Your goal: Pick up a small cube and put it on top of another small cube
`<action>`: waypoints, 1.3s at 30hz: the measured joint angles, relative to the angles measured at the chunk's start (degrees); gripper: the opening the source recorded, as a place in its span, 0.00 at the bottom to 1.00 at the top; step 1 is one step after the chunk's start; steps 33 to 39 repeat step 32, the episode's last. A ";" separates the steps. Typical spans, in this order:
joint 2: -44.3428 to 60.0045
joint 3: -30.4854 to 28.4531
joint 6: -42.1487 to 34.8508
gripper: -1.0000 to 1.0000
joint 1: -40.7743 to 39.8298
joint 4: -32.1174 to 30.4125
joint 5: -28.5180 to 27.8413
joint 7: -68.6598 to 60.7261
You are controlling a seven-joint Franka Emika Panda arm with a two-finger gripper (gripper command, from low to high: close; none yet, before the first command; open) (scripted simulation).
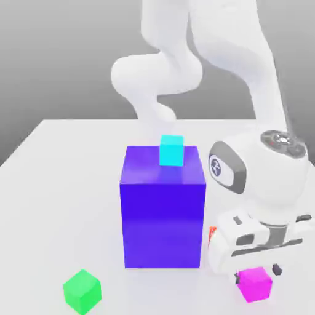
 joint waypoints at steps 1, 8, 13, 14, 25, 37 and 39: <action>0.00 0.00 0.00 0.00 0.00 0.00 -0.01 0.01; -3.39 1.04 -2.66 0.00 -0.84 -0.73 0.68 -0.51; -11.00 0.61 -8.91 0.00 -5.19 -2.07 3.69 -4.98; -11.68 -0.49 -9.60 0.00 -7.03 -2.06 4.17 -6.58; -15.26 -12.61 -13.54 0.00 -25.31 -1.58 10.75 -24.44; -8.54 -11.76 -7.38 1.00 -27.22 -1.12 13.07 -26.69; -8.54 -11.76 -7.38 1.00 -27.22 -1.12 13.07 -26.69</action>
